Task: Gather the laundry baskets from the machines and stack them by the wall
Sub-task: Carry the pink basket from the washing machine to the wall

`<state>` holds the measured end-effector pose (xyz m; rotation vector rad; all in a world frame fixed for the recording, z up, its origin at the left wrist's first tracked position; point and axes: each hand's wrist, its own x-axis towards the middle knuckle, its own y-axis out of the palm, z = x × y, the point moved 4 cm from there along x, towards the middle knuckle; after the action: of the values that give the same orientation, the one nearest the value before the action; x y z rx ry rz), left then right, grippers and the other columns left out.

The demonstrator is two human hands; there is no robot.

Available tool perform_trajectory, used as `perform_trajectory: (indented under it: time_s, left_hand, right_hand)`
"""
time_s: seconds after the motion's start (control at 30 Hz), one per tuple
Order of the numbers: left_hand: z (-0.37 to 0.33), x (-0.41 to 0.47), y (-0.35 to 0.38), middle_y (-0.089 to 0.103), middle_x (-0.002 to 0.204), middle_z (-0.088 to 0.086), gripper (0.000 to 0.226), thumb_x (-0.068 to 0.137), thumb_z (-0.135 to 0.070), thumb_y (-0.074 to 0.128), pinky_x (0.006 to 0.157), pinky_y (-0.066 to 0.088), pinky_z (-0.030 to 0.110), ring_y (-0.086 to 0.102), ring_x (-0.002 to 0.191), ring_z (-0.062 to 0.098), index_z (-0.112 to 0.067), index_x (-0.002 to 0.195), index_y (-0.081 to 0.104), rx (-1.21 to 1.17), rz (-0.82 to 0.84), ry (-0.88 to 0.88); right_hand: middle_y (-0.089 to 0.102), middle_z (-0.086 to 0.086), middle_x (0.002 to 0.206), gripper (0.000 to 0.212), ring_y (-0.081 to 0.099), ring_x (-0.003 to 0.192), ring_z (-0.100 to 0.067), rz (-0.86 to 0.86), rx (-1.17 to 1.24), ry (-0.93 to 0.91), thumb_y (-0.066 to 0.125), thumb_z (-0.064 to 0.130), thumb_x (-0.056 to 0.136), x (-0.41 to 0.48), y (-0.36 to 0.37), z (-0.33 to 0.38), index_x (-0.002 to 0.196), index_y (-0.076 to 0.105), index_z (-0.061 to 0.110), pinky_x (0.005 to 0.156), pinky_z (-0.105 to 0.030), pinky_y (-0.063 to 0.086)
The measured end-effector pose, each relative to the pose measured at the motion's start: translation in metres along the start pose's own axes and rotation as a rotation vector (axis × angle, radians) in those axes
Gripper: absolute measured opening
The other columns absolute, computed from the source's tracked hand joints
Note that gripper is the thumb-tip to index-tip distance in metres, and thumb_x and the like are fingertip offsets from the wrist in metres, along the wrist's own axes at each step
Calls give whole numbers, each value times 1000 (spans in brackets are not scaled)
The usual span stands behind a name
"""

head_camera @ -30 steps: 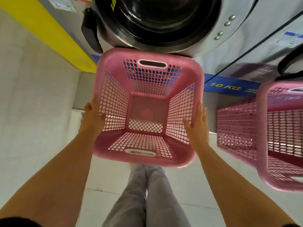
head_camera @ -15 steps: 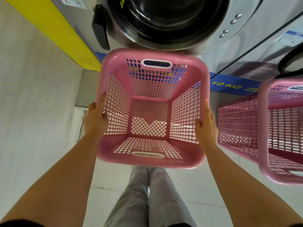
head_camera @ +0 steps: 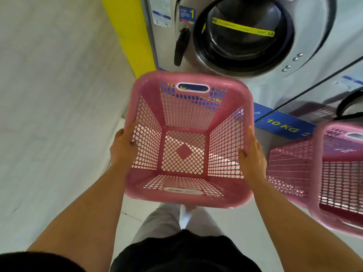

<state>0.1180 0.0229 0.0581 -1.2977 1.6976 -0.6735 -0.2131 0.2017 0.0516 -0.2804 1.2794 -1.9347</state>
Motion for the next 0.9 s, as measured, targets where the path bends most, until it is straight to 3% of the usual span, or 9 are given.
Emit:
perform_trajectory:
  time_s: [0.17, 0.37, 0.5, 0.6, 0.7, 0.8, 0.9]
  left_hand:
    - [50, -68, -18, 54, 130, 6, 73, 84, -5, 45, 85, 50, 41, 61, 104, 34, -50, 141, 35, -60, -119, -155]
    - [104, -156, -27, 56, 129, 10, 75, 82, -1, 47, 77, 46, 38, 61, 103, 38, -46, 141, 38, -111, -228, -282]
    - [145, -213, -34, 55, 127, 14, 76, 81, 4, 46, 72, 36, 28, 60, 102, 37, -39, 143, 41, -187, -305, -392]
    - [183, -254, -37, 55, 125, 16, 73, 83, 4, 45, 73, 37, 28, 59, 101, 36, -38, 143, 41, -236, -353, -468]
    - [223, -294, -40, 56, 127, 13, 72, 82, 1, 46, 69, 39, 31, 61, 98, 35, -41, 141, 42, -248, -387, -544]
    - [267, -333, -41, 57, 127, 10, 73, 80, -1, 46, 69, 43, 33, 61, 97, 35, -44, 139, 42, -268, -423, -603]
    - [310, -371, -39, 56, 131, 9, 73, 80, -3, 47, 77, 51, 38, 60, 105, 35, -47, 137, 41, -293, -440, -661]
  right_hand:
    - [47, -8, 140, 82, 62, 98, -37, 72, -4, -157, 50, 11, 90, -23, 4, 24, 150, 7, 46, 73, -46, 50]
    - [49, -10, 138, 81, 60, 97, -37, 163, -1, -344, 49, 6, 88, -58, 16, 44, 153, 13, 39, 69, -33, 39]
    - [46, -9, 142, 82, 59, 103, -41, 250, -33, -440, 48, 6, 87, -89, 33, 68, 152, 12, 41, 77, -40, 45]
    - [45, -13, 141, 83, 57, 111, -41, 312, -13, -519, 52, 6, 87, -116, 55, 92, 152, 13, 42, 89, -49, 49]
    - [46, -13, 138, 84, 57, 112, -39, 369, -32, -577, 53, 4, 87, -151, 81, 112, 151, 13, 43, 91, -49, 48]
    - [49, -13, 137, 84, 60, 109, -41, 399, -89, -609, 53, 10, 89, -191, 108, 126, 149, 9, 49, 87, -49, 49]
    - [48, -12, 139, 76, 59, 109, -37, 418, -160, -638, 49, 13, 95, -233, 133, 135, 152, 9, 43, 76, -34, 43]
